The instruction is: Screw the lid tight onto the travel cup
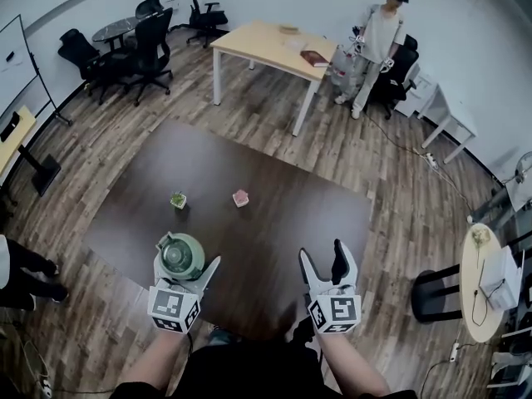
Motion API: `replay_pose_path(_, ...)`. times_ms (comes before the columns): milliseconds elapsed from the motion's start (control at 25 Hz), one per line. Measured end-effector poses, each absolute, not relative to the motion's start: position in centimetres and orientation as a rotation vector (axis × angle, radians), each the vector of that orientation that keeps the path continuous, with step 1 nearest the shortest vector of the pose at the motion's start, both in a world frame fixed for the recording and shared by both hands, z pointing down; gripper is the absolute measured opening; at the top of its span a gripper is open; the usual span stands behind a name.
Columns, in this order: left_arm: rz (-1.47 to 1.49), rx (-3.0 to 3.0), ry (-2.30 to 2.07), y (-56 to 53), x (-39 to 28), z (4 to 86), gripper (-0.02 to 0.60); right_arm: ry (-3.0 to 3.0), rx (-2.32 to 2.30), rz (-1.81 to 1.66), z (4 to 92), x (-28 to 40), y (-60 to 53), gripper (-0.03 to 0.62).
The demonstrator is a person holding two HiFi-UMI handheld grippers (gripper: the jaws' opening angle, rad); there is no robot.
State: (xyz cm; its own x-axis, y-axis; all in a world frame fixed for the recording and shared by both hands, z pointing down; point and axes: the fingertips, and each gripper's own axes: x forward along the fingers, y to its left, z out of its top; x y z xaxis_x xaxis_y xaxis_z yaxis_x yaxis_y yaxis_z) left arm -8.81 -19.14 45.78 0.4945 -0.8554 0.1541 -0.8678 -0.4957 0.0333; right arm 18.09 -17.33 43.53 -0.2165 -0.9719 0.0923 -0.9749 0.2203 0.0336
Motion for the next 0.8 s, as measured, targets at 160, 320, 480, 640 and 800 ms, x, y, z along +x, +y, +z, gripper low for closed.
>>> replay_pose_path(160,0.173,2.602,-1.580,-19.0,-9.7,45.9,0.408,-2.348,1.922,0.010,44.4,18.1,-17.0,0.365)
replay_pose_path(320,0.184,2.607,-1.615,-19.0,-10.2,45.8,0.408,-2.322,1.943,0.028,45.3,18.4,-17.0,0.365)
replay_pose_path(480,0.175,2.601,-1.626,-19.0,-10.5,45.9,0.408,-2.306,1.949,0.027,45.5,18.8,-17.1,0.364)
replay_pose_path(640,0.172,2.598,-1.626,-19.0,-10.9,45.7,0.408,-2.296,1.953,0.015,45.1,19.2,-17.2,0.364)
replay_pose_path(800,0.171,2.597,-1.622,-19.2,-11.0,45.7,0.407,-2.286,1.969,0.018,45.2,19.9,-17.2,0.364)
